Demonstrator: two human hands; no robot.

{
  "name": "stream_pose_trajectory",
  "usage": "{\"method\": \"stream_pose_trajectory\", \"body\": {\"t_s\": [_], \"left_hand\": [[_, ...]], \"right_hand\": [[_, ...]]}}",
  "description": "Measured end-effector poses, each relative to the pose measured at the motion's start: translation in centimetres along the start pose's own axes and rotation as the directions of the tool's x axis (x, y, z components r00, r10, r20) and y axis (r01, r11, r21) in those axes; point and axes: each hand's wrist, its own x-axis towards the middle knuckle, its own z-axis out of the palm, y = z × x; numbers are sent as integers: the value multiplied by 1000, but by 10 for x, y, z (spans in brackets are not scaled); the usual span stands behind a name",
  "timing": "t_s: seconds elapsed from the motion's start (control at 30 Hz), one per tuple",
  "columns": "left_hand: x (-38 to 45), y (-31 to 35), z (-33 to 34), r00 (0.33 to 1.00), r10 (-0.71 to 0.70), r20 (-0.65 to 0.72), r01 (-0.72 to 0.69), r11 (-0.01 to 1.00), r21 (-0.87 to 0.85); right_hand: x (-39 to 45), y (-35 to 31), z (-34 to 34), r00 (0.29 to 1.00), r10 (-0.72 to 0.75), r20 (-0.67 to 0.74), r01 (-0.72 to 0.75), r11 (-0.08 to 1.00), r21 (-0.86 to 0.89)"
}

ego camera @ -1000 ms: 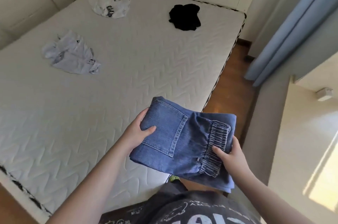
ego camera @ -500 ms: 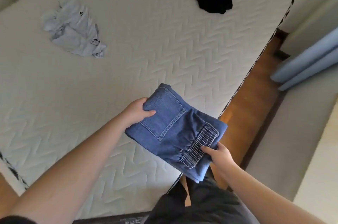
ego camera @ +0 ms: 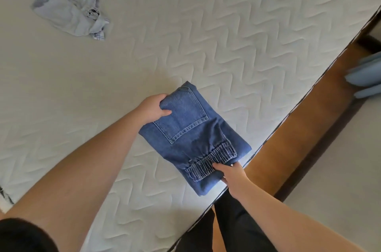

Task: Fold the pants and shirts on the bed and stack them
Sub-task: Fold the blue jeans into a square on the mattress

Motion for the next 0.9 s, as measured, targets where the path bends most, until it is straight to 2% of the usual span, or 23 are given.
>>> {"method": "stream_pose_trajectory", "body": {"t_s": [0.13,0.23,0.3,0.43,0.53,0.63,0.8,0.9], "left_hand": [[35,-22,25,998,-68,9,68,998,-10],[55,-28,40,983,-180,23,182,976,-120],[69,-24,47,979,-204,-12,198,963,-181],[99,-18,54,988,-138,-69,133,989,-70],[115,-18,58,978,-168,-126,161,985,-67],[122,-21,72,966,-202,-163,198,979,-38],[111,-18,85,929,-159,-335,212,969,128],[83,-20,87,865,-92,-494,135,990,52]], "right_hand": [[37,2,-3,999,29,-19,-31,995,-96],[54,0,-9,996,1,-85,-11,992,-125],[63,-5,-10,992,-42,-118,28,992,-120],[77,-11,-4,975,-70,-211,42,990,-131],[84,-3,-9,951,-206,-230,141,953,-268],[94,0,-17,942,-233,-241,141,928,-345],[97,-3,-24,944,-229,-236,79,856,-511],[73,4,-47,887,-393,-243,160,754,-637]]}}
